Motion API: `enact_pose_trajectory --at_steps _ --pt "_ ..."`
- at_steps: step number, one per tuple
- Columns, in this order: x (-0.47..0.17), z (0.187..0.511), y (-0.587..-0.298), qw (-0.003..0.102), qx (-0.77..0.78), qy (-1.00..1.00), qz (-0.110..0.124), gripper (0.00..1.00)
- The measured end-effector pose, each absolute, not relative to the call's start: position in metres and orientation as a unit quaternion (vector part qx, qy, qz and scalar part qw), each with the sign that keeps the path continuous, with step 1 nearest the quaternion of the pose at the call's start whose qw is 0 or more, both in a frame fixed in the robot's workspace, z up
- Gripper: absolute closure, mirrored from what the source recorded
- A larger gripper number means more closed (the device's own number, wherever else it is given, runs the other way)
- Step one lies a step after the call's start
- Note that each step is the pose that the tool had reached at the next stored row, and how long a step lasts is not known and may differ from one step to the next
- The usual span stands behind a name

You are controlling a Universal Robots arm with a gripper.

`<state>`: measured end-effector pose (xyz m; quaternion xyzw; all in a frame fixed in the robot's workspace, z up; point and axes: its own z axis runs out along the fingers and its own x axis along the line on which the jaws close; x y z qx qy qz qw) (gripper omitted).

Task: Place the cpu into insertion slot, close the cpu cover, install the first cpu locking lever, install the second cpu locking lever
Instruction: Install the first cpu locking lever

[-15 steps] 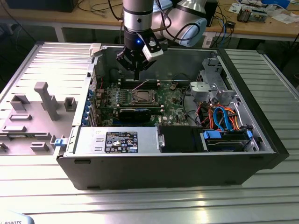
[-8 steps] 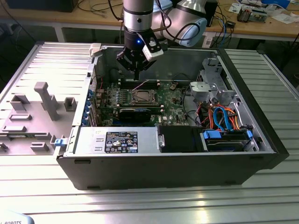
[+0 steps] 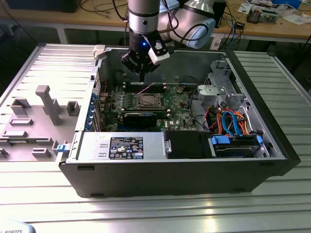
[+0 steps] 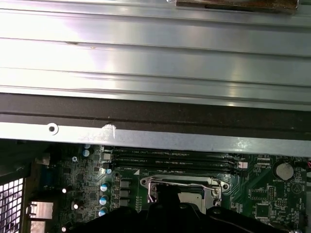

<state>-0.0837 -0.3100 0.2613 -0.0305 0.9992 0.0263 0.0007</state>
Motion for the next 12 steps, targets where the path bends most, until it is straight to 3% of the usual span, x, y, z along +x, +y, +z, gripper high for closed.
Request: enact_pose_trajectory --at_steps 12 --pt "-0.0837 0.2606 -0.3101 0.001 -0.030 0.999 0.026 0.89"
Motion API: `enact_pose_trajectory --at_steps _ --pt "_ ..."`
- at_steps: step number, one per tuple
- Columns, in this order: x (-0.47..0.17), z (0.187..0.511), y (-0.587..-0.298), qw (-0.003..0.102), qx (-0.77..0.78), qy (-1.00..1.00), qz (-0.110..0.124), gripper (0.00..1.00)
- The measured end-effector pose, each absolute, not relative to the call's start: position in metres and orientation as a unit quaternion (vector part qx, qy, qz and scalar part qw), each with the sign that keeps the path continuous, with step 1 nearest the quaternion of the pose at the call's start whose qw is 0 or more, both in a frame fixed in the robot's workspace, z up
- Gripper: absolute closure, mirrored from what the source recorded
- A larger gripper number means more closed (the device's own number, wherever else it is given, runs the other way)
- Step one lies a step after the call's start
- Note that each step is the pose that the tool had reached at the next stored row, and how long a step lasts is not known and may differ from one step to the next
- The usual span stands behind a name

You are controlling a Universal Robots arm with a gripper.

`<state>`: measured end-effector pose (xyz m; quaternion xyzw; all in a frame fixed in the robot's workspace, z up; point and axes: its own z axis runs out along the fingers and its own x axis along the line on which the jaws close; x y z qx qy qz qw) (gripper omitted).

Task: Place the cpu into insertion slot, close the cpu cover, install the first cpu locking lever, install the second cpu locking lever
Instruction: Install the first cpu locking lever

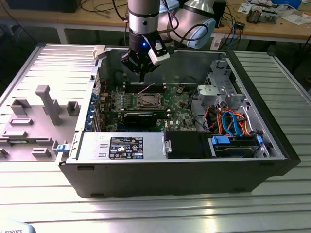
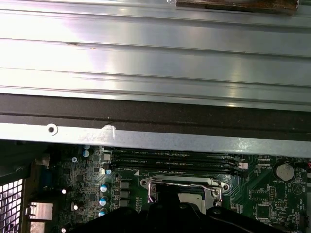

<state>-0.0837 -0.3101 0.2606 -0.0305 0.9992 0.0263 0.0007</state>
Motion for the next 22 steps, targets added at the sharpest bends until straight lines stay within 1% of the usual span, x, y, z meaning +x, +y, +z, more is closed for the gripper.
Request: enact_pose_trajectory --at_steps 2,4,14,22 --pt "-0.084 0.260 -0.310 0.001 -0.030 0.999 0.026 0.89" --pt "-0.082 0.258 -0.310 0.001 -0.026 0.999 0.032 0.89" --pt "-0.070 0.241 -0.310 0.001 -0.023 0.999 0.033 0.89" --pt "-0.067 0.236 -0.308 0.001 -0.022 0.999 0.033 0.89"
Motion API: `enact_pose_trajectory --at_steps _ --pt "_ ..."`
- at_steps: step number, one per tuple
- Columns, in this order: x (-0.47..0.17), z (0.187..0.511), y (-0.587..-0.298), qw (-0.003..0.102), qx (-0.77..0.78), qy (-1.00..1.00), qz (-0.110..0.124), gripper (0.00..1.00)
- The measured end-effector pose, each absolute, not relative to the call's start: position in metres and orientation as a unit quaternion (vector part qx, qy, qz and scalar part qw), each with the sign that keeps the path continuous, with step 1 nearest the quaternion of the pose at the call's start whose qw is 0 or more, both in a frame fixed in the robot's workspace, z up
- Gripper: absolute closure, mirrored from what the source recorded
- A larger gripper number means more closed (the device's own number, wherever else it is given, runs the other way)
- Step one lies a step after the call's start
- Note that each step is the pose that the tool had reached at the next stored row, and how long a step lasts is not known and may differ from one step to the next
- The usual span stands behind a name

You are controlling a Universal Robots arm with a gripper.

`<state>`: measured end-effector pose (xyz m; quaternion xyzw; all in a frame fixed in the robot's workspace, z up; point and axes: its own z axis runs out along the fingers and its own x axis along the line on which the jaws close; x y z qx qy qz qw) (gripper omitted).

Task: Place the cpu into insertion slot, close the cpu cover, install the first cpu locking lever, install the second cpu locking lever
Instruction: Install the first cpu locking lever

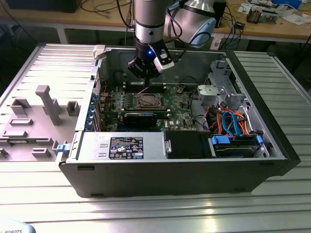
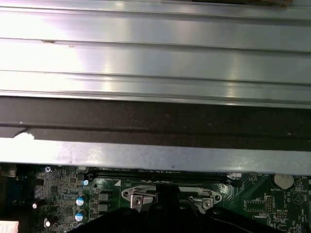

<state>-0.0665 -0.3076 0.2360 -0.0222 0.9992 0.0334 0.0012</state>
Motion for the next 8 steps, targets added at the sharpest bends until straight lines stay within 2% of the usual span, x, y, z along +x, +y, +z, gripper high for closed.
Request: enact_pose_trajectory --at_steps 8 --pt "-0.0596 0.2326 -0.3038 0.001 -0.022 0.999 0.033 0.89"
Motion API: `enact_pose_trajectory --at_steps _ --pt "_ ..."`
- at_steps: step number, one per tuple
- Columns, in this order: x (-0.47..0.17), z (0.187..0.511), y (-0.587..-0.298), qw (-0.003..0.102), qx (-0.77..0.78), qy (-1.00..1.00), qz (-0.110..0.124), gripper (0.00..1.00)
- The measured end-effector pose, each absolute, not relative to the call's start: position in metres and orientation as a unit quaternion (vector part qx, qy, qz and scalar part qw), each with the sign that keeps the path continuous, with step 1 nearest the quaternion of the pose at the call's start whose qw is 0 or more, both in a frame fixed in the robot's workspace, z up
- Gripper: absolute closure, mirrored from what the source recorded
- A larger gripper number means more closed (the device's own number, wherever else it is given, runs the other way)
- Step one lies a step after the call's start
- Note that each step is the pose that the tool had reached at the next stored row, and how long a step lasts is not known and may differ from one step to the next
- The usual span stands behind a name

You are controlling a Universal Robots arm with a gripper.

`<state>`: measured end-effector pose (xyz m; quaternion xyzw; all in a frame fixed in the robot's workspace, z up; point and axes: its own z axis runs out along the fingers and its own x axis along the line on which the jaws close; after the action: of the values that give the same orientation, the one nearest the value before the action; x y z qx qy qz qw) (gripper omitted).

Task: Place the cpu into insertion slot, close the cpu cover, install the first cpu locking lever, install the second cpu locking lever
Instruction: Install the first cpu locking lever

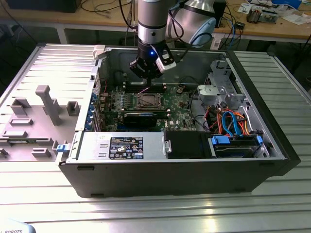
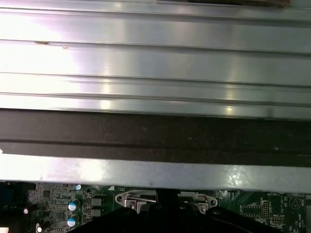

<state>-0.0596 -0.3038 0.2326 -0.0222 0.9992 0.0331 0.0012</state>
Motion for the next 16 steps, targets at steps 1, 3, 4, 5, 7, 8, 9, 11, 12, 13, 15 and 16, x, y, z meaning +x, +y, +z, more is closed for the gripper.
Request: enact_pose_trajectory --at_steps 1,3,4,5,7,8,9,11,12,13,15,16 --pt "-0.058 0.232 -0.303 0.001 -0.022 0.999 0.033 0.89" --pt "-0.057 0.231 -0.303 0.001 -0.022 0.999 0.033 0.89" --pt "-0.056 0.230 -0.303 0.002 -0.022 0.999 0.033 0.89" --pt "-0.055 0.229 -0.303 0.002 -0.022 0.999 0.033 0.89" --pt "-0.054 0.226 -0.303 0.002 -0.022 0.999 0.033 0.89" --pt "-0.053 0.224 -0.303 0.002 -0.022 0.999 0.033 0.89" --pt "-0.052 0.223 -0.303 0.002 -0.022 0.999 0.033 0.89" --pt "-0.050 0.220 -0.303 0.002 -0.022 0.999 0.033 0.89" --pt "-0.049 0.220 -0.303 0.002 -0.022 0.999 0.033 0.89" --pt "-0.049 0.219 -0.303 0.002 -0.022 0.999 0.033 0.89" --pt "-0.048 0.217 -0.303 0.002 -0.021 0.999 0.033 0.89" --pt "-0.047 0.217 -0.303 0.003 -0.021 0.999 0.033 0.89"
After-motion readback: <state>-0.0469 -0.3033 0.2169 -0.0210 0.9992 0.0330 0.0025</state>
